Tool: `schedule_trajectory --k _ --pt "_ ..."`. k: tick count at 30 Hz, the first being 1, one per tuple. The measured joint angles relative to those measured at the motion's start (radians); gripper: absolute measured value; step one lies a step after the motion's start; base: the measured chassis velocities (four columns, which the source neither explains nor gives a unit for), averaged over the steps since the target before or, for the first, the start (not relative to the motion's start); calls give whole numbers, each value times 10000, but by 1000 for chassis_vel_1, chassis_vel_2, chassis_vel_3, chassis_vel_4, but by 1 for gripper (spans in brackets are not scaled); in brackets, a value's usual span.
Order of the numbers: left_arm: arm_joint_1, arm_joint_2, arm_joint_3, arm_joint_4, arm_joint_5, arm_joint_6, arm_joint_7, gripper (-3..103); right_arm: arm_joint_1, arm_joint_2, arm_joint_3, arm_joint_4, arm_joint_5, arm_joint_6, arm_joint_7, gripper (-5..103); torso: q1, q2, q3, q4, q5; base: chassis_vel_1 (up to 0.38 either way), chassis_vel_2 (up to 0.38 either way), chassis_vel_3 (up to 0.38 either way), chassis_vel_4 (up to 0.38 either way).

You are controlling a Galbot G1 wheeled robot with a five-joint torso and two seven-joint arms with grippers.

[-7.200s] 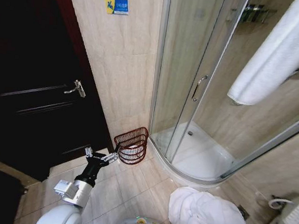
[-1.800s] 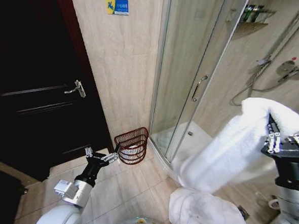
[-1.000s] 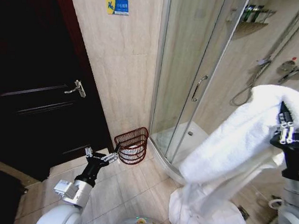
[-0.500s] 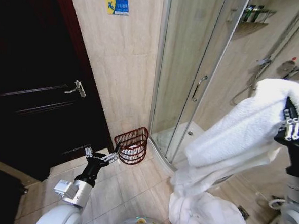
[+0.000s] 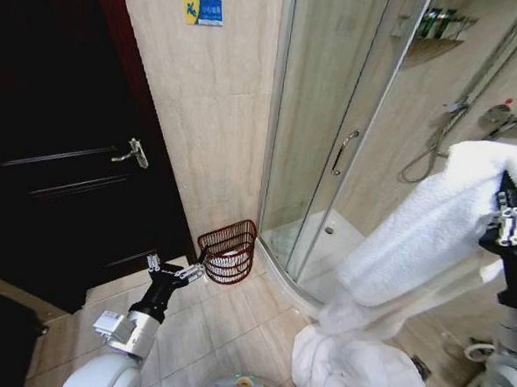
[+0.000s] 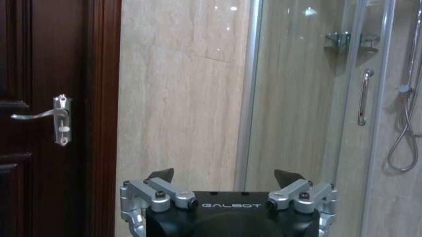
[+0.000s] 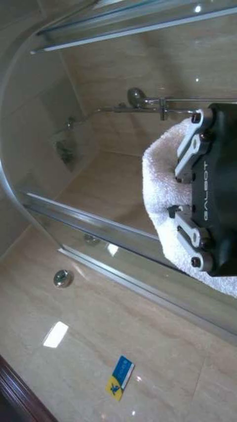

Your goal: Discard the used towel into the hamper.

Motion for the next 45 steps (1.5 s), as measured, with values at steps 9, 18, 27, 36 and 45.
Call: schedule_trajectory --k 9,18,27,36,45 --pt "0 0 0 -1 0 0 0 99 -50 20 46 -4 -25 18 13 10 0 0 0 0 1 0 0 0 0" --pt "0 1 -1 0 0 0 0 99 -48 8 -4 -4 -25 27 67 10 0 0 0 1 -8 57 54 -56 -44" --pt "0 0 -1 0 0 0 0 99 38 -104 -115 -4 26 -112 51 10 0 0 0 0 2 10 13 -7 -5" --pt "0 0 -1 0 0 0 0 99 97 -128 -147 -4 32 -184 -7 10 0 0 0 1 0 0 0 0 0" --pt "0 0 -1 0 0 0 0 99 93 -101 -153 -4 36 -184 -27 10 0 0 0 -1 3 105 104 -111 -113"
